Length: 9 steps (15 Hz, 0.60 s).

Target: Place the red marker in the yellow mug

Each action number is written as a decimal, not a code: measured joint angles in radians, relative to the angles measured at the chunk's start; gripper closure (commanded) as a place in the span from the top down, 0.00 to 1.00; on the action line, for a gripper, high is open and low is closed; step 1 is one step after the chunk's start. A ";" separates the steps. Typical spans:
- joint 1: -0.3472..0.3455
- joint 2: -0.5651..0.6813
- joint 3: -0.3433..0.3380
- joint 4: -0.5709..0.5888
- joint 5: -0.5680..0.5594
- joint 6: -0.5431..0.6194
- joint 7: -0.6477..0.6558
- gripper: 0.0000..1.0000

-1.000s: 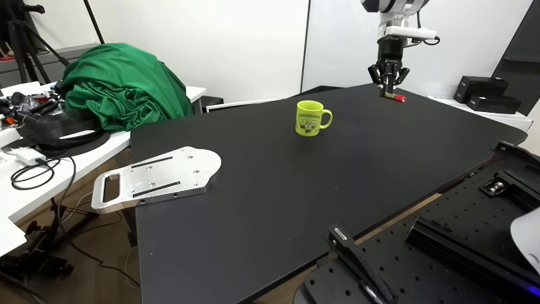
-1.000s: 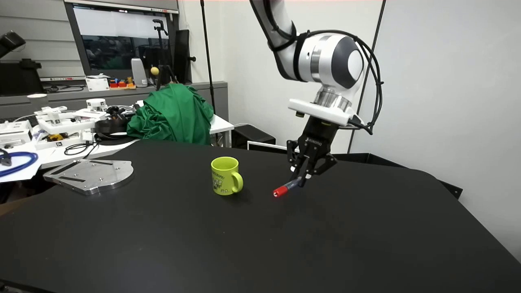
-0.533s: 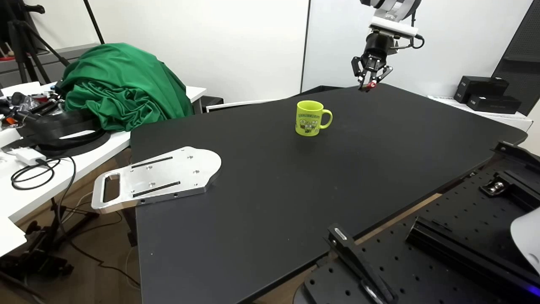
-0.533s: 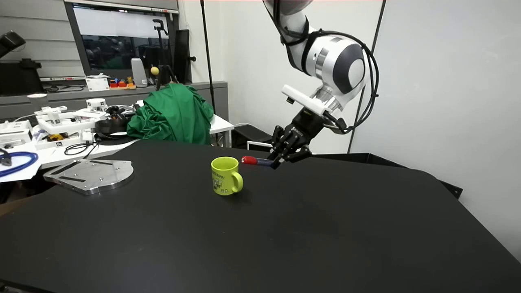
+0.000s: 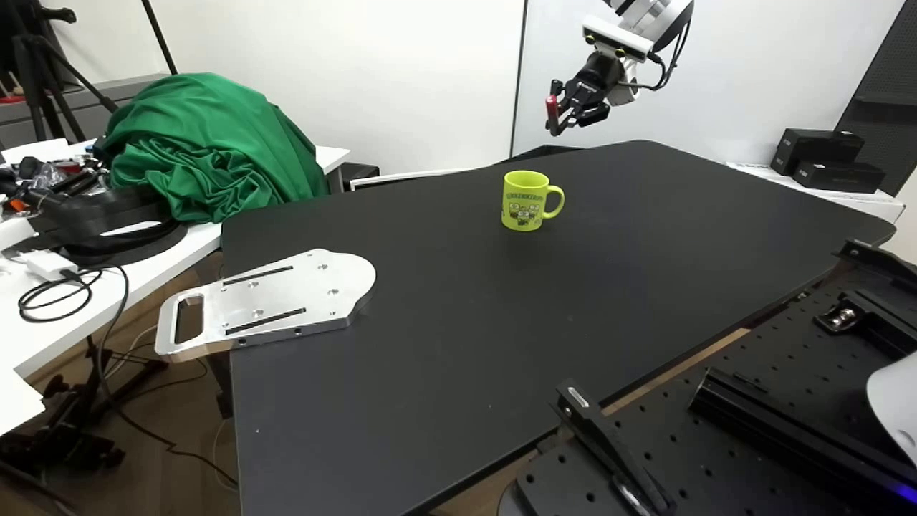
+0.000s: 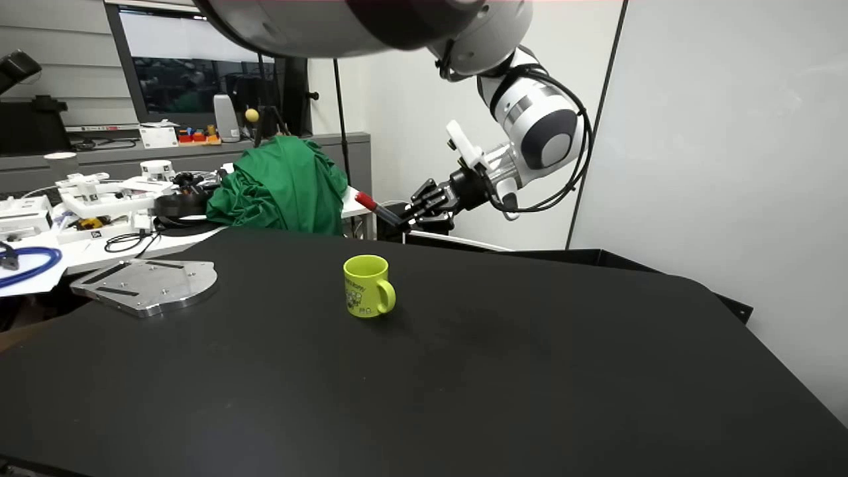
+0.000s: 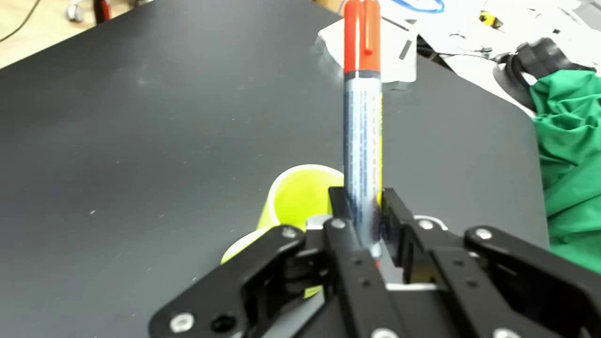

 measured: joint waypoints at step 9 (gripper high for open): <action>0.005 0.141 0.096 0.057 0.300 0.014 0.218 0.05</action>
